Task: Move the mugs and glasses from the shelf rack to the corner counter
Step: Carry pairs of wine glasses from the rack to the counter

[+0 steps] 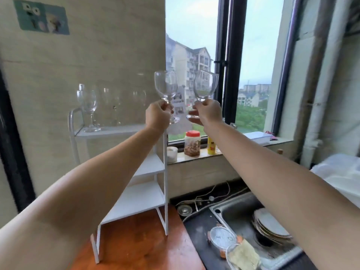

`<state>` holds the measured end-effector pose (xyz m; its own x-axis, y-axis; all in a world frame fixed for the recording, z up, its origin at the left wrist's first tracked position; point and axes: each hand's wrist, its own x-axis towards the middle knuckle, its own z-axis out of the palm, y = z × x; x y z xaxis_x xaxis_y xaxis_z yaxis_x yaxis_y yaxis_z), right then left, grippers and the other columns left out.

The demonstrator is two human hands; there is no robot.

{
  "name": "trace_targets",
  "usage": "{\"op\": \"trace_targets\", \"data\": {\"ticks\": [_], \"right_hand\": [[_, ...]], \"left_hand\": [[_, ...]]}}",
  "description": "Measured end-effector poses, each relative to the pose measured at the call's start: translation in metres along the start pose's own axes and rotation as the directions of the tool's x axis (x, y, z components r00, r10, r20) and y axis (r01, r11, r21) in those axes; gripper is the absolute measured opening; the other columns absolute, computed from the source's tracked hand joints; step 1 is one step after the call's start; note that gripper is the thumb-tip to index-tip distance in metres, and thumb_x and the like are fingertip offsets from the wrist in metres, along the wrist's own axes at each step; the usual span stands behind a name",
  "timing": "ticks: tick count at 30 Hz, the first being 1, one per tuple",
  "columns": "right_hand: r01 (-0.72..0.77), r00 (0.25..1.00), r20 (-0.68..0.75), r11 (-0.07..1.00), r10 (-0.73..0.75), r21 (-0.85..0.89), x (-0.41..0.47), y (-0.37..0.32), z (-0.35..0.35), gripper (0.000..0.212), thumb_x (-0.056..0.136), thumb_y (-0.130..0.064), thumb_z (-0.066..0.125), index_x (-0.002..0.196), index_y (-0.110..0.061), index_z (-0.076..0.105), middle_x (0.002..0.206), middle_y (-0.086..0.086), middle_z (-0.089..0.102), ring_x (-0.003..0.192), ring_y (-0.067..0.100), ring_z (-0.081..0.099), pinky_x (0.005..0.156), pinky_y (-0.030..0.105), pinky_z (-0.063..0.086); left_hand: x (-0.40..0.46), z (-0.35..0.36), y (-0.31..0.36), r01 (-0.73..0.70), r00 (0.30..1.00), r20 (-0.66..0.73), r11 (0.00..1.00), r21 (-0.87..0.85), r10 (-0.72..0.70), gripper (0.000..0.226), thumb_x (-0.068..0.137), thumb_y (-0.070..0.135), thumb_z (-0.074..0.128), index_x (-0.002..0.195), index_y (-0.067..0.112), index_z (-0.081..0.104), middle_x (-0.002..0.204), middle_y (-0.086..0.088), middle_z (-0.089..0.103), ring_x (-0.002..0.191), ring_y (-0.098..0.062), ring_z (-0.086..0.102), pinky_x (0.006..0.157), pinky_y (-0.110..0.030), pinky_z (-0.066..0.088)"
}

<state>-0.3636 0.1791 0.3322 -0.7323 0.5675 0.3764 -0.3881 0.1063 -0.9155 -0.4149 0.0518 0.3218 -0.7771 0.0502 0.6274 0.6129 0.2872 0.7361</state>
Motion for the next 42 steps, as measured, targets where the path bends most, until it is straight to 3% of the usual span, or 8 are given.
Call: {"op": "trace_targets", "data": {"ticks": [3, 6, 9, 15, 19, 29, 33, 42], "right_hand": [[-0.018, 0.995, -0.097, 0.993, 0.007, -0.117, -0.024, 0.005, -0.075, 0.018, 0.095, -0.012, 0.053, 0.080, -0.005, 0.059, 0.085, 0.015, 0.067, 0.060, 0.021, 0.066, 0.051, 0.033, 0.056], [-0.076, 0.978, -0.204, 0.973, 0.031, -0.217, -0.062, 0.017, -0.155, 0.024, 0.093, -0.013, 0.054, 0.069, -0.010, 0.056, 0.078, 0.012, 0.065, 0.064, 0.024, 0.068, 0.051, 0.036, 0.058], [-0.169, 0.946, -0.310, 0.963, 0.098, -0.212, -0.119, 0.031, -0.245, 0.024, 0.094, -0.012, 0.054, 0.070, -0.012, 0.053, 0.069, 0.003, 0.059, 0.040, 0.006, 0.061, 0.034, 0.019, 0.048], [-0.368, 0.831, -0.528, 0.886, 0.176, -0.283, -0.250, 0.056, -0.395, 0.019, 0.095, -0.016, 0.052, 0.079, -0.008, 0.057, 0.072, 0.004, 0.058, 0.046, 0.010, 0.051, 0.032, 0.014, 0.035], [-0.465, 0.757, -0.623, 0.834, 0.200, -0.297, -0.333, 0.062, -0.460, 0.022, 0.097, -0.016, 0.050, 0.076, -0.009, 0.056, 0.066, 0.002, 0.055, 0.042, 0.009, 0.045, 0.031, 0.015, 0.034], [-0.618, 0.459, -0.853, 0.779, 0.247, -0.107, -0.473, 0.079, -0.544, 0.028, 0.096, -0.014, 0.052, 0.068, -0.015, 0.051, 0.072, 0.003, 0.058, 0.045, 0.010, 0.047, 0.031, 0.015, 0.033], [-0.645, 0.333, -0.914, 0.763, 0.232, -0.042, -0.501, 0.078, -0.560, 0.027, 0.094, -0.015, 0.054, 0.067, -0.014, 0.051, 0.071, 0.006, 0.059, 0.046, 0.011, 0.050, 0.032, 0.017, 0.035], [-0.574, 0.132, -0.973, 0.815, 0.188, 0.080, -0.515, 0.090, -0.572, 0.021, 0.093, -0.016, 0.055, 0.074, -0.008, 0.058, 0.054, 0.002, 0.053, 0.032, 0.002, 0.047, 0.033, 0.015, 0.038]], "left_hand": [[-0.047, 0.042, 0.021, 0.033, 0.994, 0.102, 0.996, -0.084, -0.024, 0.019, 0.093, 0.014, 0.054, 0.090, 0.003, 0.069, 0.086, -0.016, 0.071, 0.051, -0.005, 0.045, 0.046, -0.021, 0.033], [-0.111, 0.091, 0.038, 0.084, 0.973, 0.225, 0.991, -0.101, -0.060, 0.022, 0.092, 0.015, 0.054, 0.088, -0.001, 0.069, 0.088, -0.024, 0.070, 0.059, -0.022, 0.052, 0.055, -0.027, 0.033], [-0.192, 0.143, 0.060, 0.119, 0.924, 0.375, 0.987, -0.104, -0.072, 0.021, 0.091, 0.014, 0.055, 0.083, 0.001, 0.069, 0.088, -0.022, 0.070, 0.079, -0.032, 0.060, 0.062, -0.028, 0.033], [-0.342, 0.217, 0.093, 0.196, 0.763, 0.640, 0.976, -0.098, -0.089, 0.018, 0.087, 0.015, 0.058, 0.078, 0.004, 0.069, 0.064, -0.005, 0.057, 0.067, -0.020, 0.049, 0.062, -0.028, 0.032], [-0.427, 0.246, 0.111, 0.237, 0.616, 0.785, 0.966, -0.104, -0.067, 0.018, 0.089, 0.013, 0.055, 0.078, 0.006, 0.068, 0.074, -0.011, 0.064, 0.069, -0.019, 0.054, 0.062, -0.026, 0.034], [-0.569, 0.298, 0.143, 0.182, 0.269, 0.961, 0.977, -0.110, 0.058, 0.021, 0.087, 0.013, 0.056, 0.074, 0.004, 0.069, 0.080, -0.017, 0.071, 0.075, -0.024, 0.059, 0.070, -0.032, 0.043], [-0.599, 0.311, 0.156, 0.124, 0.145, 0.981, 0.981, -0.149, 0.130, 0.026, 0.085, 0.011, 0.056, 0.060, 0.017, 0.059, 0.066, -0.003, 0.062, 0.069, -0.019, 0.055, 0.059, -0.027, 0.037], [-0.632, 0.347, 0.182, 0.117, -0.024, 0.962, 0.957, -0.266, 0.270, 0.019, 0.089, 0.014, 0.055, 0.076, 0.009, 0.069, 0.071, 0.000, 0.063, 0.060, -0.010, 0.051, 0.048, -0.010, 0.033]]}}
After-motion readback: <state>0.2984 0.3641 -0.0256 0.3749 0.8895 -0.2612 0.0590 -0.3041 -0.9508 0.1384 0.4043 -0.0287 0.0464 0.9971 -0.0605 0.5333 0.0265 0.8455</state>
